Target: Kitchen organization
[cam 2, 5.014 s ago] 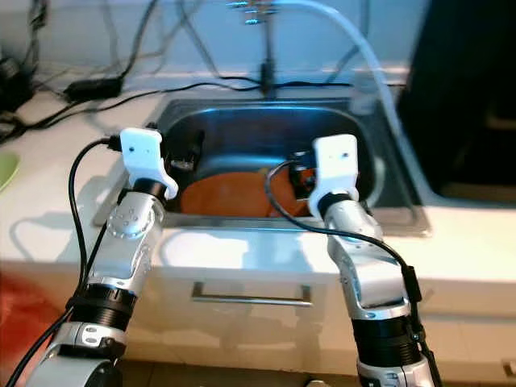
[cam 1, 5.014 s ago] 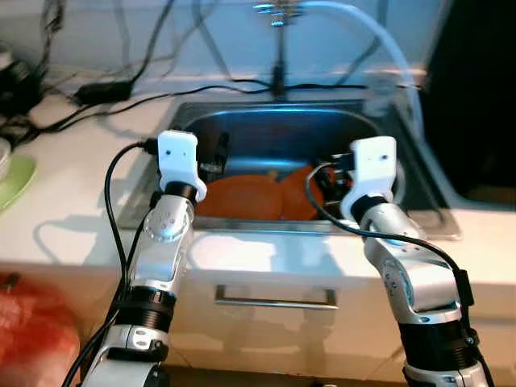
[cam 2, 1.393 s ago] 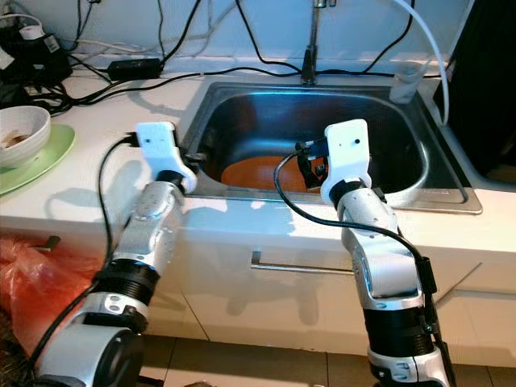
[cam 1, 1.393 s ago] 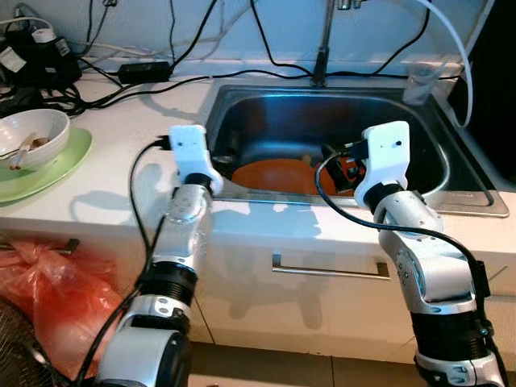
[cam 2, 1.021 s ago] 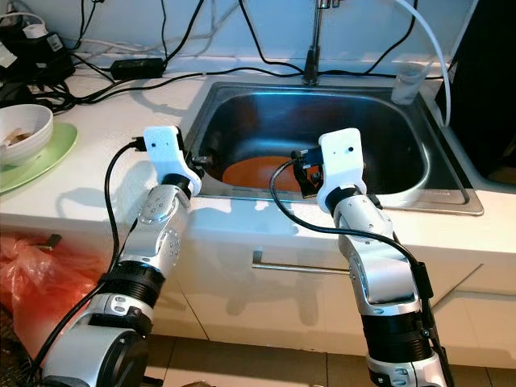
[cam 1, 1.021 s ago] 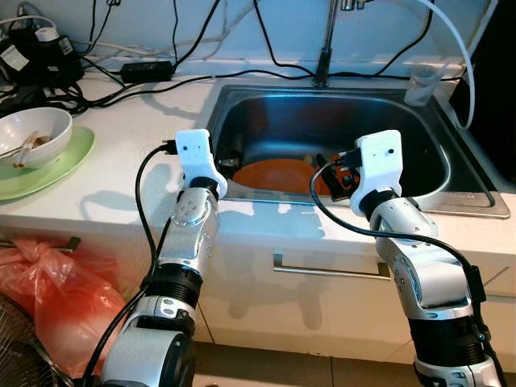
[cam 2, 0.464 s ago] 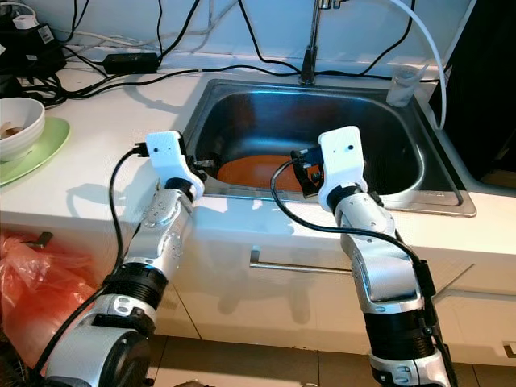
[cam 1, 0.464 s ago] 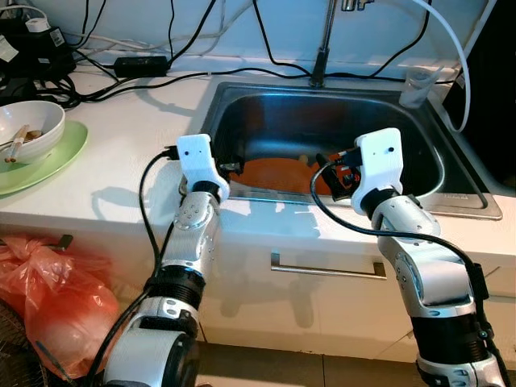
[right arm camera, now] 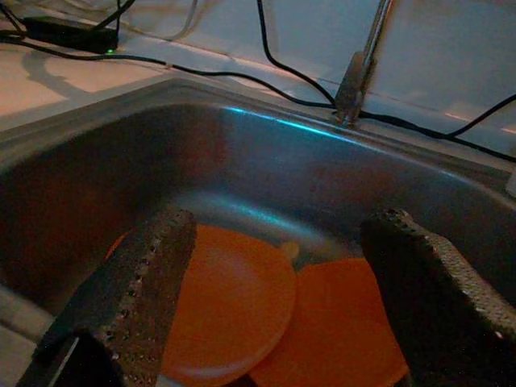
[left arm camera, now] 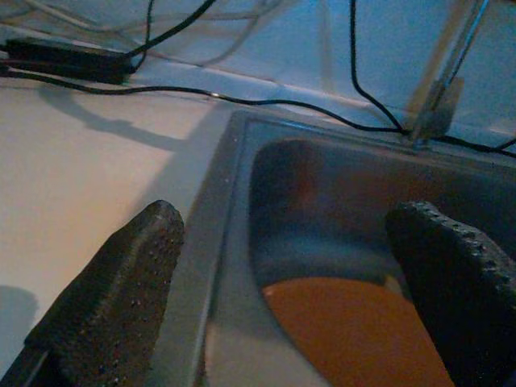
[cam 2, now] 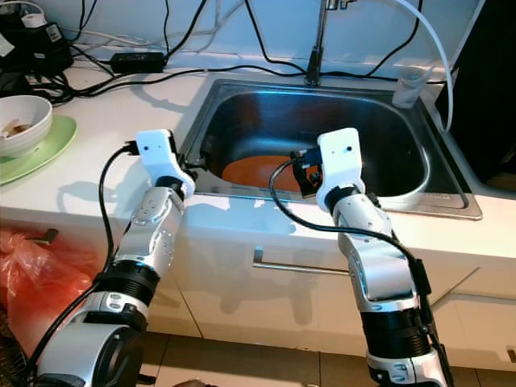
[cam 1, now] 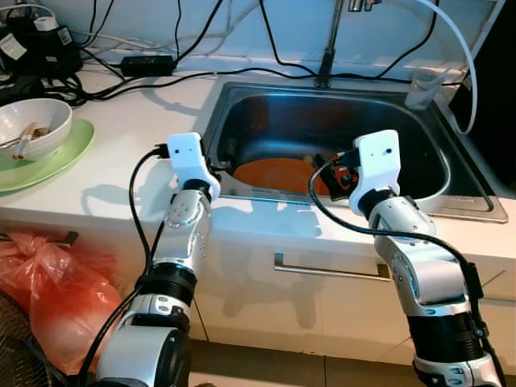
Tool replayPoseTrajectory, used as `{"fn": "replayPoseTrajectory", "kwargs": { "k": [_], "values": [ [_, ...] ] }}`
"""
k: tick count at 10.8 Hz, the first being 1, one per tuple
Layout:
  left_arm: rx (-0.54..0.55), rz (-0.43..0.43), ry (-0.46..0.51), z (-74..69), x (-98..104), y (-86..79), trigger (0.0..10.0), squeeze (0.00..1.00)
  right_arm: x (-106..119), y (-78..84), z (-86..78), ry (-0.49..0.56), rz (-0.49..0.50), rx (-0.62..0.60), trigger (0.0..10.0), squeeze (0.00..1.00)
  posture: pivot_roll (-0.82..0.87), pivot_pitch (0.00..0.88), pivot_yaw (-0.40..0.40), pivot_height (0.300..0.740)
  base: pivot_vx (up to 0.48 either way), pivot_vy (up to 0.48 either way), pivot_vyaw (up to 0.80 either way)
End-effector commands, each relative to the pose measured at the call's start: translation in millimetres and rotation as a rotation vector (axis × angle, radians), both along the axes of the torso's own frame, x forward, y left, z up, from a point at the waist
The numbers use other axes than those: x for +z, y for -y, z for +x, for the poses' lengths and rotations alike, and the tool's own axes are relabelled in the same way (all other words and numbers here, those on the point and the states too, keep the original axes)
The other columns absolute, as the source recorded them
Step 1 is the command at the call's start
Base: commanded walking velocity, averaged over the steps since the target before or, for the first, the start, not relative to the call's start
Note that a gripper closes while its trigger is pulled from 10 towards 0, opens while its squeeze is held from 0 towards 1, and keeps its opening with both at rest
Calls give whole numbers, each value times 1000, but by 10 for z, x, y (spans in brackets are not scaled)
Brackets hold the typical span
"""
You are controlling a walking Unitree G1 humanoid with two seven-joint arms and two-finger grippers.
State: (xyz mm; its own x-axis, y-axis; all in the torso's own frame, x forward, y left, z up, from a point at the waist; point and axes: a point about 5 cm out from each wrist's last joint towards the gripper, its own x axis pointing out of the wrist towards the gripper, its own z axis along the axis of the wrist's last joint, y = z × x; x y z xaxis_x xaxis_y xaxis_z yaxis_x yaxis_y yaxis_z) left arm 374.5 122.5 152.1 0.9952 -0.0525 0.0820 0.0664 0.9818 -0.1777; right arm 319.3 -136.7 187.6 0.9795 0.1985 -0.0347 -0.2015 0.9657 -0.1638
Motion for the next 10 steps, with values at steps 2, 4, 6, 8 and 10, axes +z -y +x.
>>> {"fn": "replayPoseTrajectory", "kwargs": {
  "k": [2, 4, 6, 8, 10],
  "values": [
    [76, 54, 12, 11, 40, -162, 10000, 0, 17, -1, 27, 16, 3, -9, 10000, 0, -87, 0, 3, 740, 0, 0, 0],
    [125, 92, 6, 22, 58, -248, 10000, 0, 1, -28, 31, 15, 9, -7, 10000, 0, -85, 0, 14, 740, 0, 0, 0],
    [181, 135, -12, 92, 116, -458, 10000, 0, 1, -66, 22, 21, 22, -8, 10000, 0, -98, 0, 37, 740, 0, 0, 0],
    [196, 136, -2, 125, 187, -499, 10000, 0, -4, -33, 14, 22, 35, -25, 10000, 0, -104, 0, 48, 740, 0, 0, 0],
    [192, 129, -4, 141, 205, -498, 10000, 0, -3, -46, 22, 20, 44, -27, 10000, 0, -100, 0, 52, 740, 0, 0, 0]
  ]
}}
